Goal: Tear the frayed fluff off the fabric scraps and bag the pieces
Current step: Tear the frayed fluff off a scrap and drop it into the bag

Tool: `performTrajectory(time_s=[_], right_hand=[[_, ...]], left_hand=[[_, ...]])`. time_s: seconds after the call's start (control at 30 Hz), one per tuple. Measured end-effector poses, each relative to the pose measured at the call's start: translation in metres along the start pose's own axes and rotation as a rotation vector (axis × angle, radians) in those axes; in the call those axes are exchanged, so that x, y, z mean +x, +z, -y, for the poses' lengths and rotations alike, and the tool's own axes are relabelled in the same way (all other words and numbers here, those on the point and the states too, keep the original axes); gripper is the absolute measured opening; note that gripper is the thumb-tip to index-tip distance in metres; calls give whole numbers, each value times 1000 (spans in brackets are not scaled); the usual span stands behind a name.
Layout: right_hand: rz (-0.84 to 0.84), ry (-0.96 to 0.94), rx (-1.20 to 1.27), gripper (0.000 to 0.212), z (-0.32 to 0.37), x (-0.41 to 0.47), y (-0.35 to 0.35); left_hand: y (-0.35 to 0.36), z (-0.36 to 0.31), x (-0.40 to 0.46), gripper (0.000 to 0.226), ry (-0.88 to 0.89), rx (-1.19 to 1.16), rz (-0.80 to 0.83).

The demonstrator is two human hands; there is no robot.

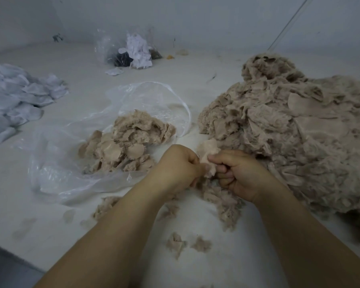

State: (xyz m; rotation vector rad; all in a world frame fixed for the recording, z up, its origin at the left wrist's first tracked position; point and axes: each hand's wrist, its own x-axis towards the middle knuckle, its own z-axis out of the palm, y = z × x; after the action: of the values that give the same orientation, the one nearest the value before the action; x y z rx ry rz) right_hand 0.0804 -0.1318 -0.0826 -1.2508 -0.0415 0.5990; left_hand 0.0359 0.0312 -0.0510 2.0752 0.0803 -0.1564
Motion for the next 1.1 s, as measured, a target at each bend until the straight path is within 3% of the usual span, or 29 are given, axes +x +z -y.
performTrajectory(time_s=[0.1,0.17,0.23,0.3,0.37,0.47,0.53,0.6,0.8,1.1], right_hand=[[-31,3,6,41,0,0,0],[-37,11,6,35,0,1,0],[-46,20,0,34,0,1,0],[-46,25,-20,28,1,1,0],[-42,34,-37,24,1,0,1],[-39,28,-44,24,1,0,2],[-35,18,-56,24,0,0,2],[-46,9,-68,21,-1,1,2],[32,-46,-136,20,-1,-1,5],[-76,-44,-104,24,-5,3,2]], left_hand=[[-2,-2,1,37,-50,-196,-62],[-11,-3,8,24,-78,-537,-275],[-26,-1,17,16,-41,-707,-490],[-36,5,23,10,-11,-686,-538],[-32,7,20,5,-55,-583,-425],[-12,13,11,27,-105,-322,-255],[-4,17,10,43,-76,24,-220],[0,17,9,43,-55,157,-176],[10,9,7,11,85,-181,-233],[16,11,8,22,254,-232,-421]])
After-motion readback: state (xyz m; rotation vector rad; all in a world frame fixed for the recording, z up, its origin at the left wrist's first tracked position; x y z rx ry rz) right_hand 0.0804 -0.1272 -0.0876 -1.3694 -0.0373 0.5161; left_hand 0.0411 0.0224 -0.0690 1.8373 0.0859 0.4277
